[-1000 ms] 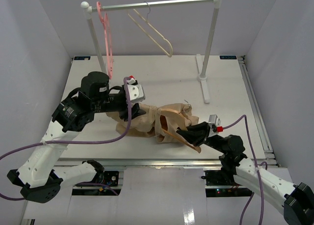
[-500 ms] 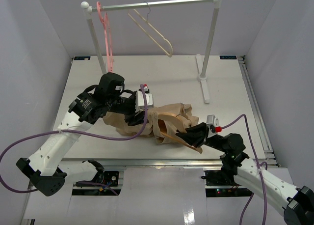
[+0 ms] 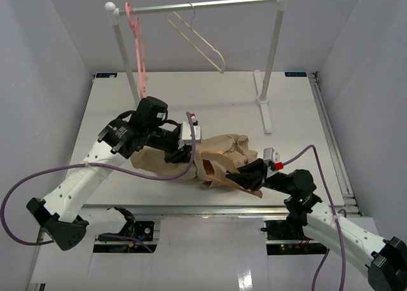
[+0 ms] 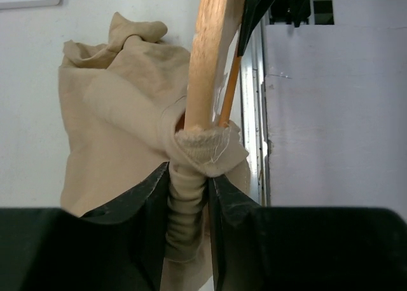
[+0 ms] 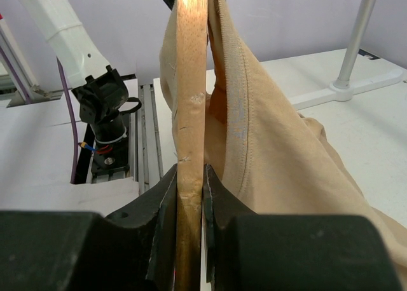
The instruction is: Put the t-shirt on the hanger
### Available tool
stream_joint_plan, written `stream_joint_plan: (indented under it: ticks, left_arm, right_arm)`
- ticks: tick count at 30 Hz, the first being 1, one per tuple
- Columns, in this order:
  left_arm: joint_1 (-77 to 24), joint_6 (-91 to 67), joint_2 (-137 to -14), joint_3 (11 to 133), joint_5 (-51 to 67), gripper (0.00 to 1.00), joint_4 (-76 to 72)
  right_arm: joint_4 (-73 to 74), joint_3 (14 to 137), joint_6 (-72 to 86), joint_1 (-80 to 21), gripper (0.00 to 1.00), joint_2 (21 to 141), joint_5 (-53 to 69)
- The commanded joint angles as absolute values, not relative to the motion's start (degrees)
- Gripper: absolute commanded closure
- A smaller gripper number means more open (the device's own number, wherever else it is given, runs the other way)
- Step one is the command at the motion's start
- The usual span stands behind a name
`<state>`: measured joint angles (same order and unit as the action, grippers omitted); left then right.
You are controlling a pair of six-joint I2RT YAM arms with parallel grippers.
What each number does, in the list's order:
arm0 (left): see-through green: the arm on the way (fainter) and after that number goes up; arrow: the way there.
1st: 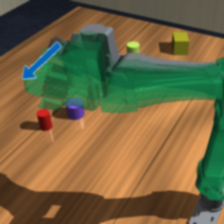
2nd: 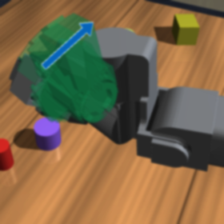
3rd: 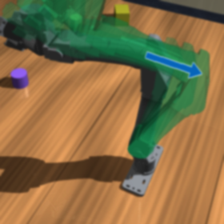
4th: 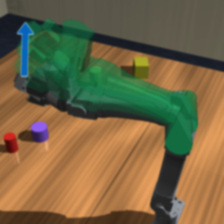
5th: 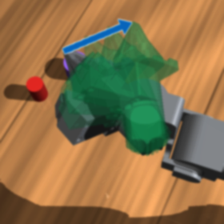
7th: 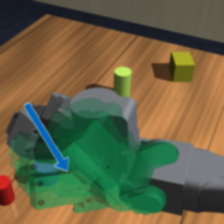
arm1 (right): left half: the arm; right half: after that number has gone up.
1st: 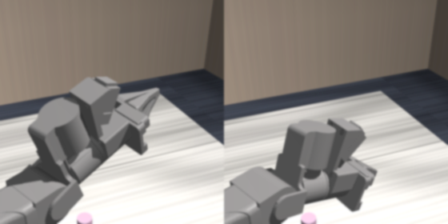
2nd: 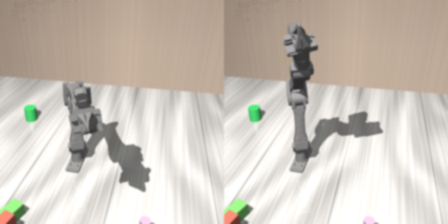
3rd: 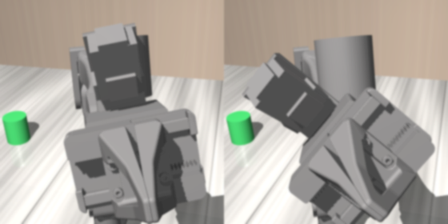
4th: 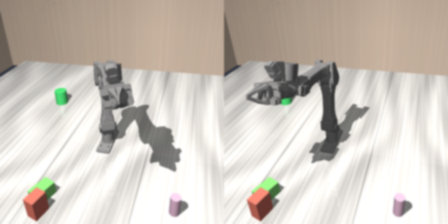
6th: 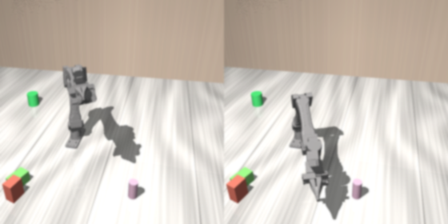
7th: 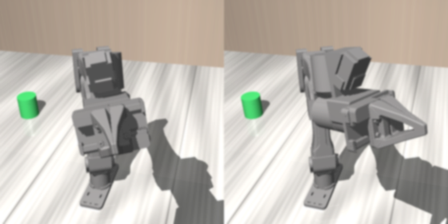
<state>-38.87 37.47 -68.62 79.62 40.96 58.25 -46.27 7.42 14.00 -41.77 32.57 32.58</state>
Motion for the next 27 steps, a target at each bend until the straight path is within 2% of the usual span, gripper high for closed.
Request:
stream_joint_plan:
  ticks: [1, 9, 22, 27]
  left_arm:
    - [-39.64, 37.81, -69.6, 78.29, 51.7, 0.64, 56.35]
    - [-39.63, 36.82, -71.88, 77.63, 55.97, 0.72, 55.26]
    - [-39.64, 33.77, -71.53, 80.68, 60.21, 0.7, 52.47]
    - [-39.68, 32.19, -72.37, 80.31, 58.35, 0.64, 52.65]
  right_arm:
    - [-52.72, 14.34, 12.33, -42.1, 0.92, 36.15, 33.21]
    - [-52.71, 18.21, 11.66, -42.1, 0.92, 41.42, 33.84]
    - [-51.78, 20.29, 11.42, -42.1, 0.92, 47.79, 36.45]
    - [-46.29, 24.1, 10.91, -42.06, 0.92, 50.51, 37.71]
